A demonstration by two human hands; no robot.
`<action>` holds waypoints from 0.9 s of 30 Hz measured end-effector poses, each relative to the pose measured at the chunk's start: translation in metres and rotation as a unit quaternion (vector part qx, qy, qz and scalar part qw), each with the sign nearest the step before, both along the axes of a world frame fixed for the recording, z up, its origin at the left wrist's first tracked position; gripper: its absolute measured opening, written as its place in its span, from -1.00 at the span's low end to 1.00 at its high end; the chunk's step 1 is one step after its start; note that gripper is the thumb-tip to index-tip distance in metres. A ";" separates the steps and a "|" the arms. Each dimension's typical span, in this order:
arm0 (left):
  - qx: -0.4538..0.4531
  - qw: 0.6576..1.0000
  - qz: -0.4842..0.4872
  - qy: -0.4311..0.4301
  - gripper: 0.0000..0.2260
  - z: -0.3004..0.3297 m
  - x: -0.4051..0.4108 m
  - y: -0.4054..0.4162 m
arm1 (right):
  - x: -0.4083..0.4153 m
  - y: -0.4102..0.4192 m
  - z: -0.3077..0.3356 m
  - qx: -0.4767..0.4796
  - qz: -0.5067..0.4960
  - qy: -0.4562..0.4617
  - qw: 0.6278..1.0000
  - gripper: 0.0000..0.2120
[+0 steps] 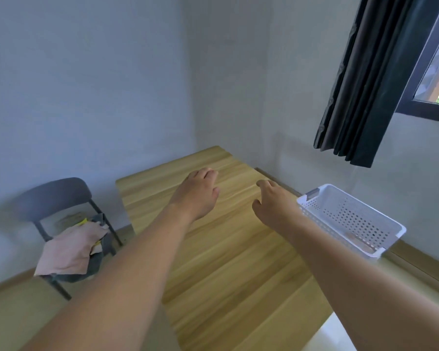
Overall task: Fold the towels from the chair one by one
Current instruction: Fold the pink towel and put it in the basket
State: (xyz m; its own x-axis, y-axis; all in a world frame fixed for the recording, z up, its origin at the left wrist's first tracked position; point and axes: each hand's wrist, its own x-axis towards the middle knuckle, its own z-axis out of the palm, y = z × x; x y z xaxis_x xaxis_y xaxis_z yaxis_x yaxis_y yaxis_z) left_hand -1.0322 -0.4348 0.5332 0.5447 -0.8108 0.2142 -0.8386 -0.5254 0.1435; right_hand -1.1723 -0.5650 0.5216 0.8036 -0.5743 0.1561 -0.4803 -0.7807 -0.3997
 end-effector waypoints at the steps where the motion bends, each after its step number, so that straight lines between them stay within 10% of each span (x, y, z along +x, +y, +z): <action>1: 0.003 1.000 -0.002 -0.004 -0.56 0.001 0.007 0.015 | 0.006 0.014 -0.001 0.008 -0.003 0.010 1.000 -0.64; 27: 0.012 0.999 0.048 0.012 -0.59 -0.006 0.340 0.419 | 0.340 0.399 -0.001 0.089 0.093 0.019 0.991 -0.52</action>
State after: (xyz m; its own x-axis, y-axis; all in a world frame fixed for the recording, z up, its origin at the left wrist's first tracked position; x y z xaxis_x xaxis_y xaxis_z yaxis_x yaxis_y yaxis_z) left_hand -0.6919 -0.0157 0.5269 0.6243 -0.7596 0.1821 -0.7812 -0.6062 0.1495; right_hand -0.8323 -0.1665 0.5205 0.9018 -0.4309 0.0333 -0.3515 -0.7761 -0.5236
